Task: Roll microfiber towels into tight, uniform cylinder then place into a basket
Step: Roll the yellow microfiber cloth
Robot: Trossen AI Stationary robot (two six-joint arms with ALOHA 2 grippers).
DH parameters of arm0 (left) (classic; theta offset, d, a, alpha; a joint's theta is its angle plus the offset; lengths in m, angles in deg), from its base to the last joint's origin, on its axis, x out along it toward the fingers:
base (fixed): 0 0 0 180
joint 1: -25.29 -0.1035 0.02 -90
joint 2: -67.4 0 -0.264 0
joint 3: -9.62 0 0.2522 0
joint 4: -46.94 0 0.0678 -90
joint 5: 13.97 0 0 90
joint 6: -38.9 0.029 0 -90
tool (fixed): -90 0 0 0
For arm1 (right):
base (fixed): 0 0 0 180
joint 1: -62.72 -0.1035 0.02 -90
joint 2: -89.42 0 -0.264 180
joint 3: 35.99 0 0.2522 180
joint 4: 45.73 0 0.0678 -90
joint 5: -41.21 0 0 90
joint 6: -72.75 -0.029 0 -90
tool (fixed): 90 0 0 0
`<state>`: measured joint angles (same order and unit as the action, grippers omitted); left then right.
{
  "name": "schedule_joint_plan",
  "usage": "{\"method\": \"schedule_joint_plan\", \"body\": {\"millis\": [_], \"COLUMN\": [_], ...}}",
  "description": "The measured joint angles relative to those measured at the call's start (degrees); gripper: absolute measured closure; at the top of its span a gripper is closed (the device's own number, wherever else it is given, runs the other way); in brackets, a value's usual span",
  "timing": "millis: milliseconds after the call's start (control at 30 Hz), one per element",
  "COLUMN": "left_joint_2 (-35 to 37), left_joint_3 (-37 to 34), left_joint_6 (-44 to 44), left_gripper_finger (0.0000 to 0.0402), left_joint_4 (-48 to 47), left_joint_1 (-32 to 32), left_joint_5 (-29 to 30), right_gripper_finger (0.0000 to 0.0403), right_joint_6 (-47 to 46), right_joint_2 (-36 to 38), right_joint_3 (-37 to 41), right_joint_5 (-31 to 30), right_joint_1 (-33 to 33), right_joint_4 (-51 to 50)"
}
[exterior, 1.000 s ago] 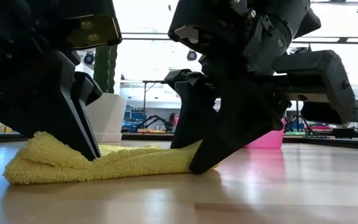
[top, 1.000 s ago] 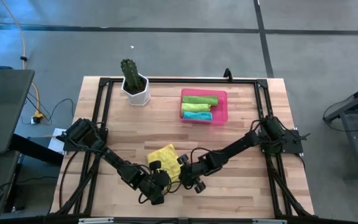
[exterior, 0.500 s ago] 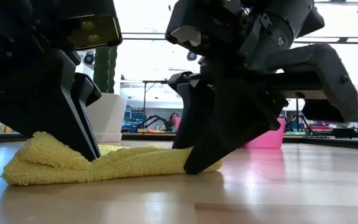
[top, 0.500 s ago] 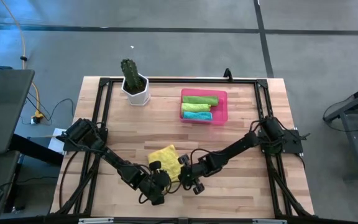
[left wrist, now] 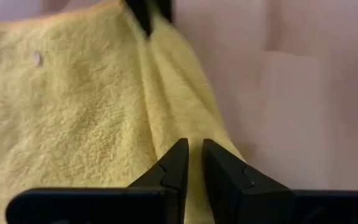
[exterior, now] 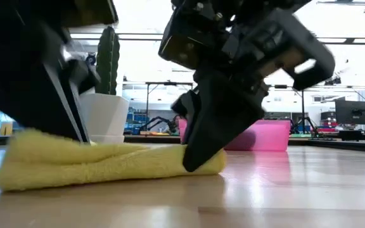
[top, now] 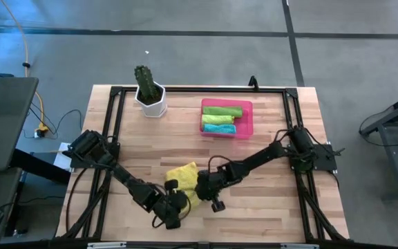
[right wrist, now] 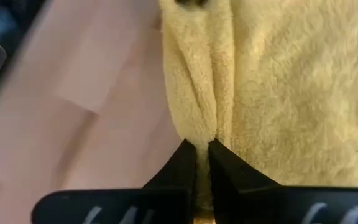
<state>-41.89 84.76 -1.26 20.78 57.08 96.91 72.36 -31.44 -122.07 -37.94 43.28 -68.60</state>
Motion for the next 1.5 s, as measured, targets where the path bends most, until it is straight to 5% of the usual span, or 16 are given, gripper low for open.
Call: {"method": "schedule_joint_plan", "body": {"millis": [300, 567, 1267, 1500], "left_joint_2": [1.1, 1.1, -5.2, -5.8], "left_joint_3": [8.3, 9.5, 9.6, 9.6], "left_joint_6": [6.0, 14.8, 15.8, 10.3], "left_gripper_finger": [0.0362, 0.0362, 0.0362, 0.0362], "left_joint_4": [-11.3, -10.7, -17.6, -18.9], "left_joint_1": [3.8, 5.9, -1.8, -3.6], "left_joint_5": [3.8, 10.3, 11.1, 3.3], "right_gripper_finger": [0.0400, 0.0400, 0.0400, 0.0395], "right_joint_6": [-11.6, -23.0, -27.4, -22.1], "right_joint_2": [-0.4, -0.5, -0.4, -0.3], "right_joint_3": [0.2, 0.3, 0.2, 0.1], "right_joint_5": [18.6, 26.8, 30.0, 29.7], "right_joint_1": [5.4, 10.5, 12.7, 12.7], "right_joint_4": [2.1, 3.3, 2.1, 1.9]}}
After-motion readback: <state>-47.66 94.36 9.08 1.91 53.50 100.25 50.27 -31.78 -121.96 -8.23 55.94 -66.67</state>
